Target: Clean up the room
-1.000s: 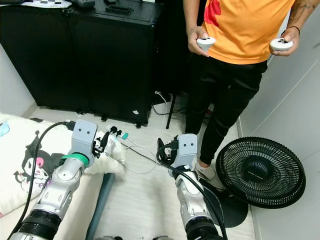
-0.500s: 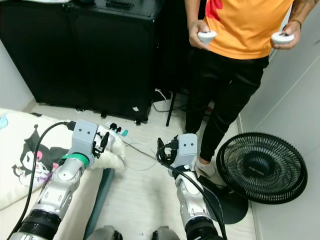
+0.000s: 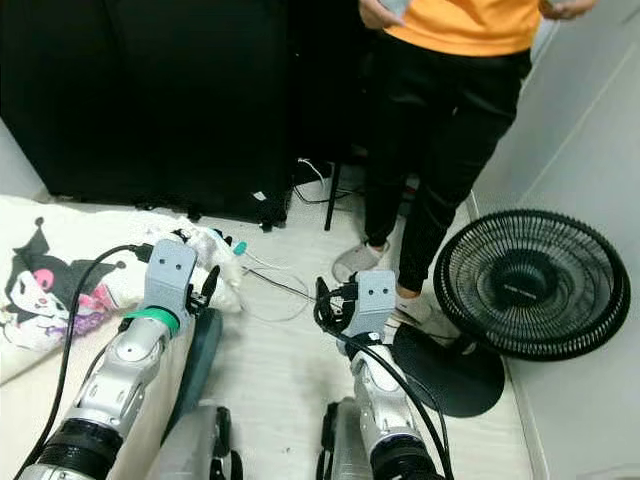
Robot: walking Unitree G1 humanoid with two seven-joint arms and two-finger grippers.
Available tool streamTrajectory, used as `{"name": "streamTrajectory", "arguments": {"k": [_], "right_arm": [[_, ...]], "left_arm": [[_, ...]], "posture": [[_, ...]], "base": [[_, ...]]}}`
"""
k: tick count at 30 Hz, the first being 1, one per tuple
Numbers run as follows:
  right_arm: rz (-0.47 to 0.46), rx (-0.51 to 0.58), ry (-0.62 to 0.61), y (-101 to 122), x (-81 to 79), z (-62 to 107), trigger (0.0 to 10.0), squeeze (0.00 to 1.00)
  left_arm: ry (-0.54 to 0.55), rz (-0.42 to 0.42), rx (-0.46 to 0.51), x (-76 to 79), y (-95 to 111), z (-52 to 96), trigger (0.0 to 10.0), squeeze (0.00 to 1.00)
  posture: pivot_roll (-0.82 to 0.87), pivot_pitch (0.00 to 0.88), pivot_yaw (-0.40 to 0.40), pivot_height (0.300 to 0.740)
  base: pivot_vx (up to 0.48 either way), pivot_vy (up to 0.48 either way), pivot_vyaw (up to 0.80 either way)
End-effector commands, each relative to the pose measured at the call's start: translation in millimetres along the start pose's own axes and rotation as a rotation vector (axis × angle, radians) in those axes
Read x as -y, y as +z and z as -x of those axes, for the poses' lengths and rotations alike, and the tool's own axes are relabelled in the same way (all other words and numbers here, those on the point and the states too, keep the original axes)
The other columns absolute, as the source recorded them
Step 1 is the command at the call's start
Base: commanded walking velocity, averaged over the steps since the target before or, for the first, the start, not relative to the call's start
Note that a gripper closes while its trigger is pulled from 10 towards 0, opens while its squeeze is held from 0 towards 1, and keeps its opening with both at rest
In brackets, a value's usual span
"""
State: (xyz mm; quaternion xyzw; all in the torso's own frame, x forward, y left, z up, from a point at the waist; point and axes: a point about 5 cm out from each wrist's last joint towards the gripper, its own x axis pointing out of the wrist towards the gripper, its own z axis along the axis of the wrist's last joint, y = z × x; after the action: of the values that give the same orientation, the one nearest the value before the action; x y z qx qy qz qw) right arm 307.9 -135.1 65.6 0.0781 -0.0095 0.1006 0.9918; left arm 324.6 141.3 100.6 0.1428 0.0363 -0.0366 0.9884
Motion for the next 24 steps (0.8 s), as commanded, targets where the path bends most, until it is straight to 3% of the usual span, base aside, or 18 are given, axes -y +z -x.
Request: {"name": "streamTrajectory", "arguments": {"k": [1,4,7,8,11,14,16,17,18,20,24], "right_arm": [[-0.014,0.008,-0.005,2,3.7,1.4,10.0,0.0],[-0.045,0.051,0.063,15,2.4,-3.7,10.0,0.0],[-0.058,0.063,0.09,18,0.5,-6.1,10.0,0.0],[-0.066,0.056,0.113,20,-2.3,-10.3,10.0,0.0],[-0.055,0.038,0.128,19,-4.9,-14.3,10.0,0.0],[-0.03,0.016,0.16,20,-11.9,-21.5,10.0,0.0],[-0.029,0.018,0.166,20,-13.2,-22.4,10.0,0.0],[-0.032,0.02,0.181,21,-16.4,-23.1,10.0,0.0],[-0.032,0.02,0.181,21,-16.4,-23.1,10.0,0.0],[-0.039,0.021,0.208,21,-23.2,-22.6,10.0,0.0],[-0.05,0.017,0.229,18,-30.1,-17.5,10.0,0.0]], "left_arm": [[0.027,-0.035,-0.006,-5.5,2,-2.6,10.0,0.0],[0.077,-0.093,0.001,-24.5,10,-9.3,10.0,0.0],[0.101,-0.125,-0.003,-33.7,11,-10.9,10.0,0.0],[0.125,-0.179,-0.035,-46.7,6,-11.9,10.0,0.0],[0.143,-0.212,-0.072,-57.8,-2,-12.1,10.0,0.0],[0.17,-0.31,-0.145,-77.1,-16,-12.8,10.0,0.0],[0.169,-0.323,-0.151,-79.5,-17,-13.4,10.0,0.0],[0.167,-0.384,-0.153,-83.0,-15,-18.2,10.0,0.0],[0.167,-0.384,-0.153,-83.0,-15,-18.2,10.0,0.0],[0.157,-0.513,-0.154,-89.3,-7,-28.3,10.0,0.0],[0.135,-0.609,-0.162,-94.7,3,-38.4,10.0,0.0]], "posture": [[0.03,0.067,0.038,0.615],[0.04,0.08,0.04,0.615],[0.05,0.092,0.042,0.615],[0.05,0.102,0.041,0.615],[0.06,0.109,0.042,0.615],[0.07,0.128,0.036,0.615],[0.07,0.128,0.036,0.615],[0.07,0.135,0.034,0.615],[0.07,0.135,0.034,0.615],[0.07,0.144,0.035,0.615],[0.05,0.159,0.044,0.615]], "base": [[0.0,0.0,0.0],[0.0,0.0,0.0],[0.0,0.0,0.0],[0.0,0.0,0.0],[0.0,0.0,0.0],[0.0,0.0,0.0],[0.0,0.0,0.0],[0.0,0.0,0.0],[0.0,0.0,0.0],[0.0,0.0,0.0],[0.0,0.0,0.0]]}}
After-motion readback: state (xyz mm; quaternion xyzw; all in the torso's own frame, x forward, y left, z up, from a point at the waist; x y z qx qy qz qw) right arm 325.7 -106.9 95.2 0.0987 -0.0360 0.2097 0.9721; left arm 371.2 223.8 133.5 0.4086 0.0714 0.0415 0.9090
